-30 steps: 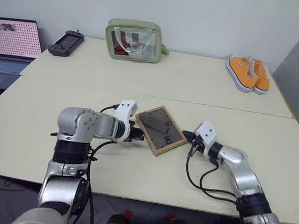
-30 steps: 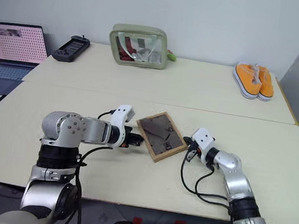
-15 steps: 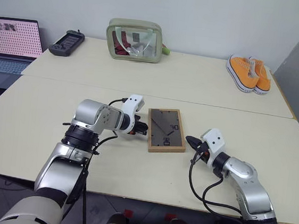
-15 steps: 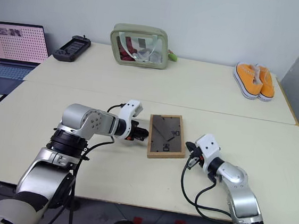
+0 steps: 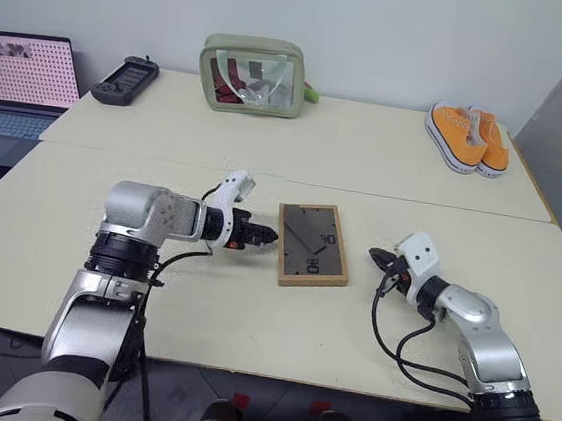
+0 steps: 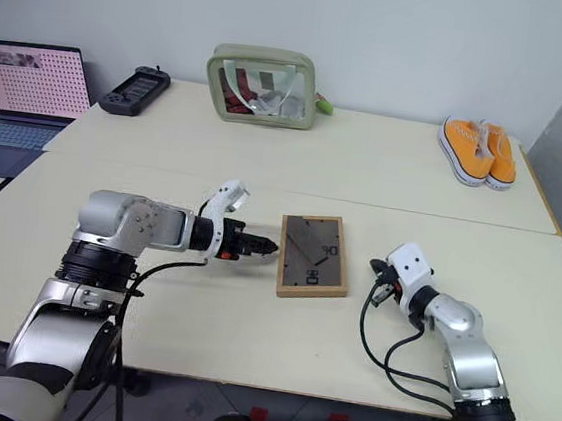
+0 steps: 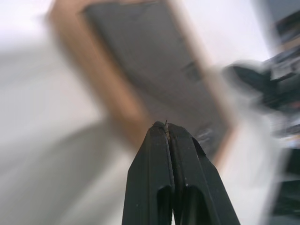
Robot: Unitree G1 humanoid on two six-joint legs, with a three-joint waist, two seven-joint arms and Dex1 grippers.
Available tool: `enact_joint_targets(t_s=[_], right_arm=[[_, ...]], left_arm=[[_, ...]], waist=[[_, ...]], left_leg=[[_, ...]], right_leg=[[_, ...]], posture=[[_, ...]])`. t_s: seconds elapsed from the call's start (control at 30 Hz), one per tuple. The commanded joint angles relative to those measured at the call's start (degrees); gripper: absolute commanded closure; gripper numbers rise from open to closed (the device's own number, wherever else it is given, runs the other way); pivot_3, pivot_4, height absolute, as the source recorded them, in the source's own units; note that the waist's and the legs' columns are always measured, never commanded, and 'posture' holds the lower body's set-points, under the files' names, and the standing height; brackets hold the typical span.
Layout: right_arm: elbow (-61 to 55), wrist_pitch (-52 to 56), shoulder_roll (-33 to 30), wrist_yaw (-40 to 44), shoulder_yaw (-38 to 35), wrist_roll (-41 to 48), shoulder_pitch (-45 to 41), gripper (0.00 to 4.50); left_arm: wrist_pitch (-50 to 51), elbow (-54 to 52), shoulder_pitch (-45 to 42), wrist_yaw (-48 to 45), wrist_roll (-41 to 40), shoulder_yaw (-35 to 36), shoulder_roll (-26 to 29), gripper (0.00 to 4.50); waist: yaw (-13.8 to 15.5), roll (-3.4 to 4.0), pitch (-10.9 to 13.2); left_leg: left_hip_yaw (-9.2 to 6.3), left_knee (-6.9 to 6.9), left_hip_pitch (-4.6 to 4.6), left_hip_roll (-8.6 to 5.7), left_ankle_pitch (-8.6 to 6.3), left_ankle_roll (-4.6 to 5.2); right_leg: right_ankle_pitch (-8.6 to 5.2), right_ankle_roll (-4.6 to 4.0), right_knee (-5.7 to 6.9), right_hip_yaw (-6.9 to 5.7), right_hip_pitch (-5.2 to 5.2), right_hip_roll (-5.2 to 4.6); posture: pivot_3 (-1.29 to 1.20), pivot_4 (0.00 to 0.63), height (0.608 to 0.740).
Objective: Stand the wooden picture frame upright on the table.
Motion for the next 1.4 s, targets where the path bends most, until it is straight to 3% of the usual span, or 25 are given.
enact_joint_targets(t_s=[0.03,0.17,0.4,0.7,0.8,1.07,1.4], right_arm=[[0.0,-1.9,-2.1,1.5,-1.2,0.2,-2.6,4.50],[0.8,-2.9,-3.5,2.5,-1.1,0.1,-2.5,4.50],[0.4,-3.4,-3.2,2.6,-0.2,0.1,-1.4,4.50],[-0.7,-3.5,-1.0,1.6,1.2,-0.6,-0.9,4.50],[-0.7,-3.7,0.5,0.7,2.6,-1.2,-0.9,4.50],[0.4,-3.7,4.5,-1.5,4.9,-2.5,-1.6,4.50],[0.5,-2.5,9.7,-4.5,6.3,-2.4,-2.9,4.50]], left_arm=[[7.2,-1.0,2.4,0.2,-4.2,7.8,0.5,4.48],[12.2,-5.1,6.7,1.0,-6.3,9.9,1.6,4.48],[12.6,-9.2,12.2,4.0,-12.4,7.6,3.9,3.18],[12.6,-6.8,10.3,9.0,-12.8,11.0,0.4,1.28],[11.4,-1.6,9.0,10.2,-11.3,14.9,-2.5,1.28],[8.4,2.5,9.7,12.5,-7.6,13.4,-6.5,1.28],[8.6,3.0,9.2,13.7,-5.7,13.4,-7.3,1.28]], waist=[[-0.2,0.00,0.0],[-0.3,0.00,0.0],[-0.2,0.00,0.0],[-0.2,0.00,0.0],[-0.2,0.00,0.0],[-0.3,0.03,0.0],[-0.3,0.03,0.0]], left_leg=[[0.00,0.00,0.01,0.00,0.00,0.00],[-0.06,0.00,0.01,0.02,0.00,-0.01],[-0.08,0.01,0.02,0.02,0.00,-0.01],[-0.09,0.01,0.03,0.01,0.00,-0.01],[-0.09,0.02,0.03,0.01,0.01,-0.01],[-0.07,0.00,0.07,0.02,0.01,-0.02],[-0.07,-0.01,0.11,0.03,0.01,-0.02]], right_leg=[[0.00,0.00,0.02,0.00,0.00,0.00],[-0.03,-0.05,0.11,-0.06,-0.02,0.01],[-0.04,-0.06,0.11,-0.06,0.03,-0.02],[-0.04,-0.06,0.11,-0.07,0.03,-0.02],[-0.04,-0.06,0.11,-0.09,0.03,-0.01],[-0.04,-0.06,0.12,-0.09,0.04,-0.02],[-0.04,-0.06,0.14,-0.09,0.04,-0.01]], posture=[[0.00,0.150,0.740],[0.00,0.150,0.740],[0.00,0.150,0.740],[0.00,0.150,0.740],[0.00,0.150,0.740],[0.00,0.150,0.740],[0.00,0.150,0.740]])
